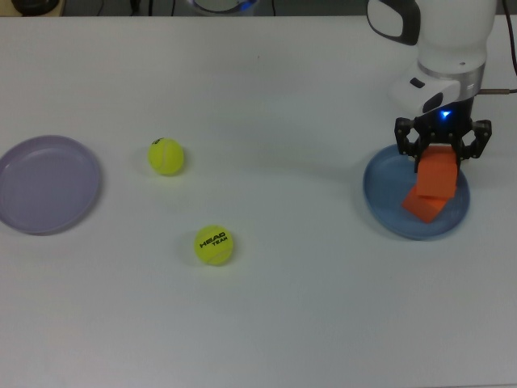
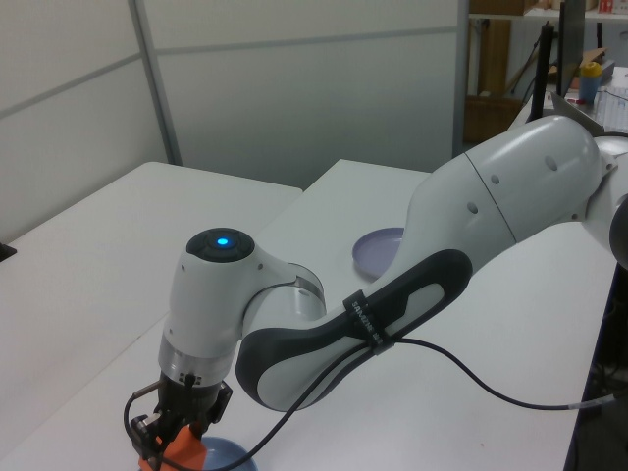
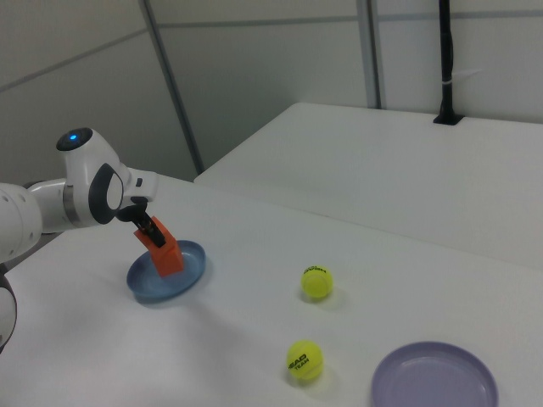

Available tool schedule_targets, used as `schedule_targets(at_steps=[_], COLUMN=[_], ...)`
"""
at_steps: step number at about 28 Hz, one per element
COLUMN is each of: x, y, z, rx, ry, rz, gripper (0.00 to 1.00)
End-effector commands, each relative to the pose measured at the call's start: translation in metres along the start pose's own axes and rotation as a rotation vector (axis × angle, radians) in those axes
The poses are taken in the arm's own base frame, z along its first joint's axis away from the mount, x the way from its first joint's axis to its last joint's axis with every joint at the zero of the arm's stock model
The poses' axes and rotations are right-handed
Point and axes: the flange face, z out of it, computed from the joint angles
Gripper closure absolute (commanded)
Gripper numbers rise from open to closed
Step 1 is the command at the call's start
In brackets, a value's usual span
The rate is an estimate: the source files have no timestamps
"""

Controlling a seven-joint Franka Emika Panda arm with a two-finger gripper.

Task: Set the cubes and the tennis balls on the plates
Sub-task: 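Open the gripper and raise it away from the stacked cubes, then lower the gripper onto a yellow tennis ball and close it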

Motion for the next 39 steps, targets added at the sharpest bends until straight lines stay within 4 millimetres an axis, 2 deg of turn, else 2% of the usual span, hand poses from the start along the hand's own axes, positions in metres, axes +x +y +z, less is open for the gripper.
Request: schedule_targets(at_steps=[1,6,9,11,13,14,15,17,19,20,23,24,25,28,29,30,34,35,36,39], x=[-0.001,-0.001,0.0,0.012,0.015,0.016,0.013,0.016,0.026,0.032,0.047,0.054,0.069,0.086,0.091,0.1,0.115,0.115,0.114,0.111], y=[-0.008,-0.009,-0.012,-0.02,-0.023,-0.021,-0.016,-0.003,0.02,0.04,0.08,0.097,0.129,0.175,0.191,0.217,0.271,0.282,0.304,0.336], z=[0.004,0.002,-0.007,-0.042,-0.072,-0.086,-0.11,-0.132,-0.148,-0.16,-0.177,-0.183,-0.197,-0.213,-0.215,-0.216,-0.22,-0.218,-0.211,-0.202], rx=[0.009,0.014,0.023,0.063,0.079,0.081,0.063,0.022,-0.033,-0.091,-0.157,-0.169,-0.171,-0.177,-0.186,-0.201,-0.219,-0.223,-0.23,-0.218], ry=[0.016,0.012,0.022,0.063,0.092,0.104,0.107,0.102,0.093,0.057,-0.02,-0.045,-0.079,-0.116,-0.129,-0.146,-0.148,-0.155,-0.177,-0.191], rz=[-0.029,-0.015,0.021,0.048,0.047,0.048,0.049,0.057,0.067,0.061,0.052,0.056,0.069,0.089,0.098,0.118,0.165,0.168,0.171,0.191], gripper=[0.0,0.0,0.0,0.0,0.0,0.0,0.0,0.0,0.0,0.0,0.0,0.0,0.0,0.0,0.0,0.0,0.0,0.0,0.0,0.0])
